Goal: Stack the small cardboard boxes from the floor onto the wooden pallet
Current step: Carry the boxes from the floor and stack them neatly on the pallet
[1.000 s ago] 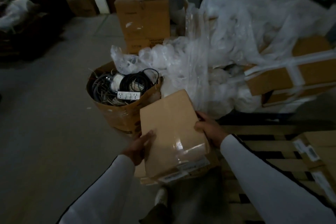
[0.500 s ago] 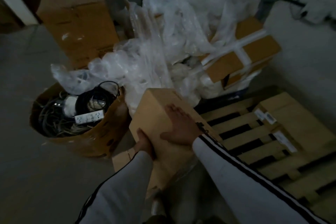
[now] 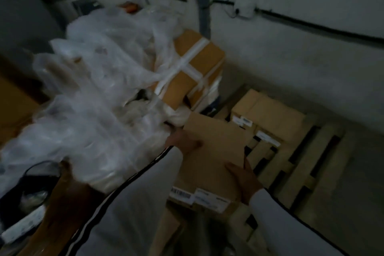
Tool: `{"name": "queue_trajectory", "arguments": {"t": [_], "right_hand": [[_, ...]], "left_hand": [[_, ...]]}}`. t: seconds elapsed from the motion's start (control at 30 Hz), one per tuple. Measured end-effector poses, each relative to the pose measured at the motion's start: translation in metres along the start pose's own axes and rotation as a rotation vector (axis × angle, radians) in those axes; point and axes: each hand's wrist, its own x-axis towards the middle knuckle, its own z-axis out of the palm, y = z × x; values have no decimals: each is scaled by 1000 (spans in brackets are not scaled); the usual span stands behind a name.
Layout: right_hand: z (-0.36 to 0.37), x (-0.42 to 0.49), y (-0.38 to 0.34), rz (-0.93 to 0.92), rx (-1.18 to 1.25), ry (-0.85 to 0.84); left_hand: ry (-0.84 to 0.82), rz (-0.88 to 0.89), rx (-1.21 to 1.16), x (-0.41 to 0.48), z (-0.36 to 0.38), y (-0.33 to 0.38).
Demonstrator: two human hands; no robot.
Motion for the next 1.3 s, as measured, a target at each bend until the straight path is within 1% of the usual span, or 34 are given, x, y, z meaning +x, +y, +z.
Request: {"name": "queue_trajectory", "arguments": {"t": [0.03,0.1,0.2,0.27,0.4,0.43,0.53,0.63,0.7,0.73,0.77,0.83,0.93,1.03,1.13,1.23,1.27,1.3], "right_hand": [[-13,7,-8,-19,-16,22],[-49,24,-30,-63,-39,88],[-88,44,-50,-102,-34,158],[-103,49,-60,-130,-19,224],[-134,54,-68,-154,1,468],[-142,54,-70,-166,-9,498],[-173,52,-75,-196,-39,542],[-207,51,-87,-244,6,553],[-234,54,-96,-263,-13,585],[-236,52,-98,-268,-13,596],[-258,59,-101,-275,3,611],[-273,64,-100,-300,24,614],[-335,105,-102,-325,-5,666],[-400,165,-89,-338,-16,698],[-465,233,-70,-331,12,729],[-537,311,-41,-333,3,749],[-560,338,-32,-360,5,752],[-576,355,-27,-347,-4,754]], "left_hand": [[-23,48,19,2,4,10],[-95,139,-28,17,26,40],[-238,153,-186,30,49,65],[-294,192,-212,48,62,82],[-429,284,-195,87,95,137],[-463,319,-212,94,103,150],[-573,344,-256,109,136,183],[-645,358,-326,113,164,222],[-675,408,-335,116,185,249],[-682,429,-304,115,187,252],[-698,465,-286,124,212,271],[-696,508,-270,130,226,284],[-715,522,-263,152,287,335],[-693,507,-221,193,356,369],[-666,581,-239,240,436,396],[-643,588,-260,291,519,421],[-632,598,-259,312,549,427],[-625,608,-243,326,566,432]]}}
